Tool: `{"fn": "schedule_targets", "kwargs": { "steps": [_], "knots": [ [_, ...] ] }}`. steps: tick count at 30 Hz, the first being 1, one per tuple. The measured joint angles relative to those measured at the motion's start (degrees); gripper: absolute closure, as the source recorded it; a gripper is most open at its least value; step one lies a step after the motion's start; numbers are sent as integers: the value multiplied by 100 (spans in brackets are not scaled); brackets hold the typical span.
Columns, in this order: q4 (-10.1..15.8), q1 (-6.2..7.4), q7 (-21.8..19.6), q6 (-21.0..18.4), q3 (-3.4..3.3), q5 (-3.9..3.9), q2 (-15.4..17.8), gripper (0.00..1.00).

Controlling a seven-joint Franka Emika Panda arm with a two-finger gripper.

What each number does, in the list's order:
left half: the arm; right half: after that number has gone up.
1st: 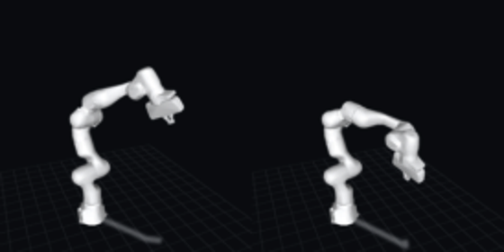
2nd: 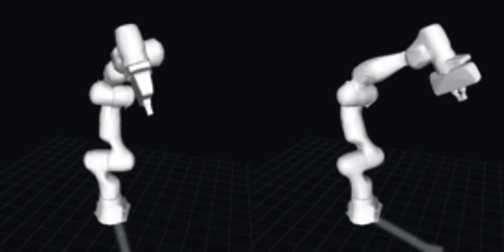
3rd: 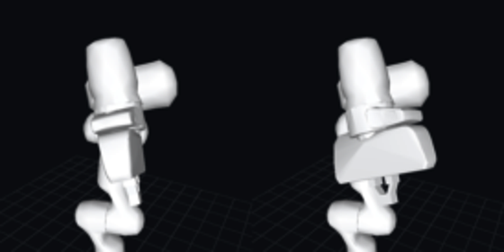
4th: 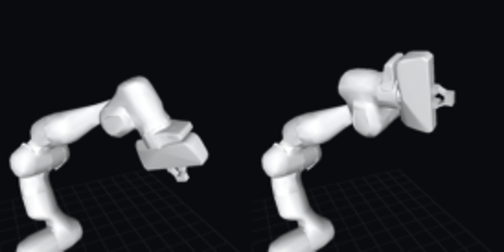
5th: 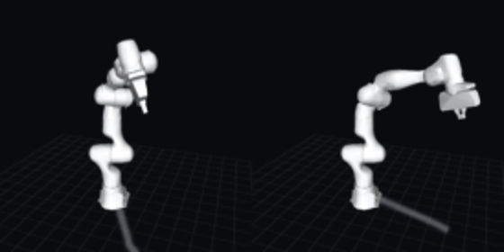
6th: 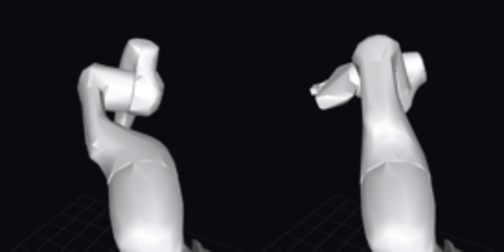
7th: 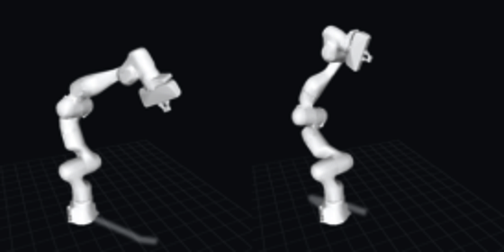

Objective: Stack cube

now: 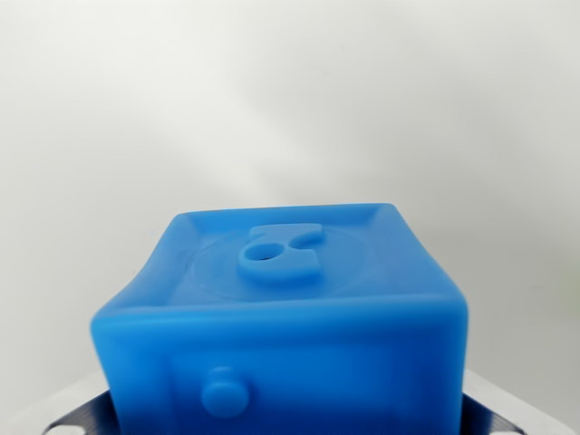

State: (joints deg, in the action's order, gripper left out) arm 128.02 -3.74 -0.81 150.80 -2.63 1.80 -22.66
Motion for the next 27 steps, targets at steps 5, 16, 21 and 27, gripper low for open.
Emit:
{"fn": "schedule_targets", "kwargs": {
  "steps": [5, 16, 21, 27],
  "knots": [
    [-110, -69, 0, -86, -17, 11, -22, 100],
    [-354, -194, -5, -264, -60, 37, -87, 100],
    [-467, -252, -9, -349, -80, 50, -118, 100],
    [-608, -314, -16, -456, -104, 66, -154, 100]
  ]
}}
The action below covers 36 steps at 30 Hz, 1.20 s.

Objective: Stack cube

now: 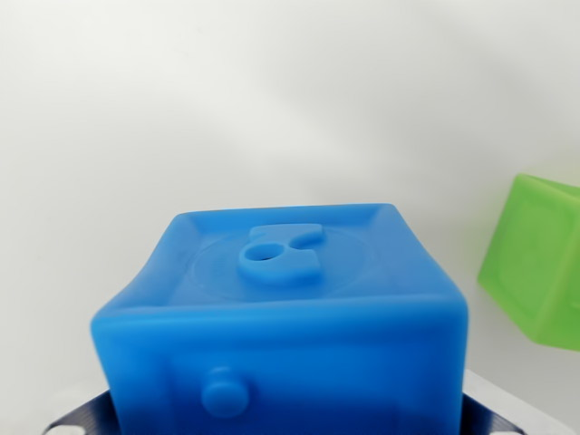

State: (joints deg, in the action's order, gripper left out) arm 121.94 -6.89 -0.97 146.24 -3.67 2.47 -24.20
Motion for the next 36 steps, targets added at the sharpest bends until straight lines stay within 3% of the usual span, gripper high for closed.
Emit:
{"fn": "schedule_targets", "kwargs": {
  "steps": [36],
  "knots": [
    [-1020, -377, -105, -679, -156, 94, -350, 100]
  ]
}}
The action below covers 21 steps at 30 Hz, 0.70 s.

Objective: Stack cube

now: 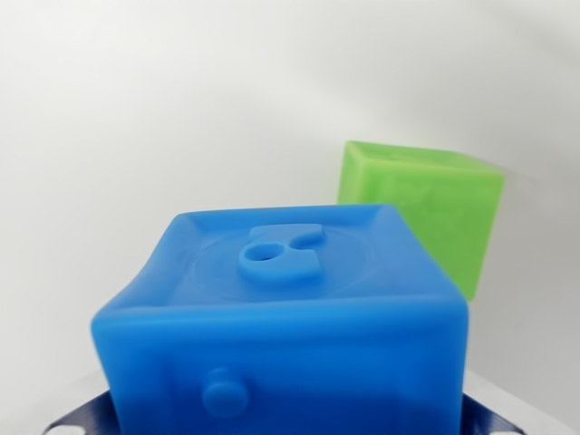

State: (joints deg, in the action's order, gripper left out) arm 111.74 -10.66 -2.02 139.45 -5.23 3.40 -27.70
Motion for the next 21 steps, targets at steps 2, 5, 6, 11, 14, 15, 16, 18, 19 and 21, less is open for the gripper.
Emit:
{"fn": "schedule_targets", "kwargs": {
  "steps": [2, 5, 6, 11, 14, 15, 16, 18, 19, 21],
  "knots": [
    [-67, -17, -9, -35, -9, 5, -28, 100],
    [-163, -46, -20, -93, -21, 13, -70, 100],
    [-196, -57, -25, -115, -24, 16, -82, 100],
    [-343, -103, -46, -211, -41, 30, -133, 100],
    [-445, -135, -61, -267, -51, 39, -176, 100],
    [-480, -144, -67, -287, -56, 42, -192, 100],
    [-503, -150, -71, -302, -58, 43, -202, 100],
    [-568, -167, -83, -343, -67, 47, -233, 100],
    [-603, -176, -89, -364, -70, 50, -247, 100],
    [-677, -195, -100, -411, -77, 54, -273, 100]
  ]
}}
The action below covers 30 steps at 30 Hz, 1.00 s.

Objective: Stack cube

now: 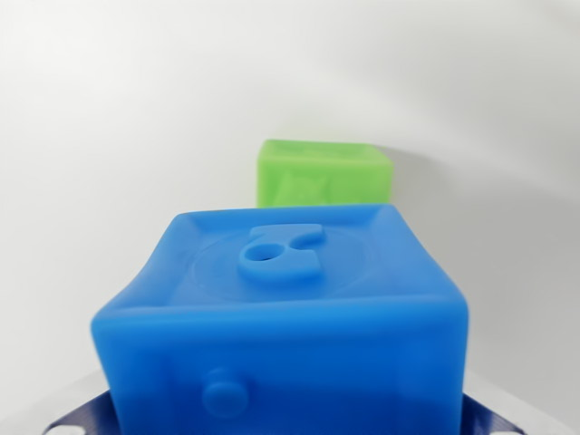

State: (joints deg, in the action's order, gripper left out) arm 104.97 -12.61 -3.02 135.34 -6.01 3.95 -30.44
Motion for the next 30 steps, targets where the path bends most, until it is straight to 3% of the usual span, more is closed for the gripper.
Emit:
{"fn": "schedule_targets", "kwargs": {
  "steps": [10, 30],
  "knots": [
    [-230, -77, -29, -102, -19, 24, -138, 100],
    [-261, -85, -15, 418, 11, 107, -731, 100]
  ]
}}
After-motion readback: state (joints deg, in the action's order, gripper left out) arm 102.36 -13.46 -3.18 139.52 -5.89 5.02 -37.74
